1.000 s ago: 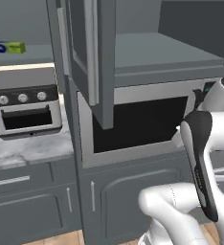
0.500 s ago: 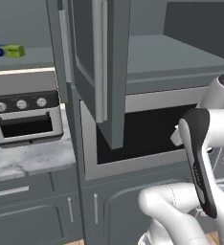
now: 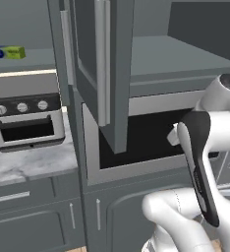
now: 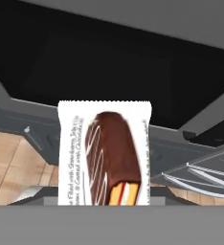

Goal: Pick the bar and canned food from the counter and place them in the cabinets closest to them.

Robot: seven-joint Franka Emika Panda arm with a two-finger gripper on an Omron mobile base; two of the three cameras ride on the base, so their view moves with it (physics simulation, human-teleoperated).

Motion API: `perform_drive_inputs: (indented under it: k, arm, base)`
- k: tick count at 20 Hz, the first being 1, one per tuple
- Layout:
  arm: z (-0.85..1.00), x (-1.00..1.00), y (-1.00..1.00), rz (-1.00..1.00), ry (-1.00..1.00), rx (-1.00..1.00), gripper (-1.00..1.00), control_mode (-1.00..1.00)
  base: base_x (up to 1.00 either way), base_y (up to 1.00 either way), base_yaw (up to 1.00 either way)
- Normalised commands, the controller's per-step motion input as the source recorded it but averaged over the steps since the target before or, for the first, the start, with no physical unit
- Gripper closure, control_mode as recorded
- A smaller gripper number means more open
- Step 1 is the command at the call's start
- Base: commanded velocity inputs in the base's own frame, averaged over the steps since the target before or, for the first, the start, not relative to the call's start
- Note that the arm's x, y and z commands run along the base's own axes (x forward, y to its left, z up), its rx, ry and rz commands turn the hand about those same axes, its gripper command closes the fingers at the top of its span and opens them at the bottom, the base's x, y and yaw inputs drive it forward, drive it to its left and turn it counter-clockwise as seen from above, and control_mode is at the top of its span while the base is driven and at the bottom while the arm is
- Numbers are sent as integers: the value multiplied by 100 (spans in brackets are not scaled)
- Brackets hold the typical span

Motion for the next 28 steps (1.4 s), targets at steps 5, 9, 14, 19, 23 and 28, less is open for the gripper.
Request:
perform_drive_inputs:
  k: [5, 9, 14, 19, 23, 28]
  arm:
    - [85, 0, 19, -3, 0, 0, 100, -100]
    - [97, -7, 0, 0, 0, 0, 100, -100]
    - [86, -1, 0, 0, -5, 0, 100, -100]
    - [34, 58, 0, 0, -9, 0, 100, -100]
    - [0, 100, 0, 0, -14, 0, 100, -100]
    - [6, 91, -4, 0, -16, 0, 100, -100]
  base:
    - [0, 0, 0]
    - [0, 0, 0]
    - [0, 0, 0]
    - [0, 0, 0]
    - [0, 0, 0]
    - [0, 0, 0]
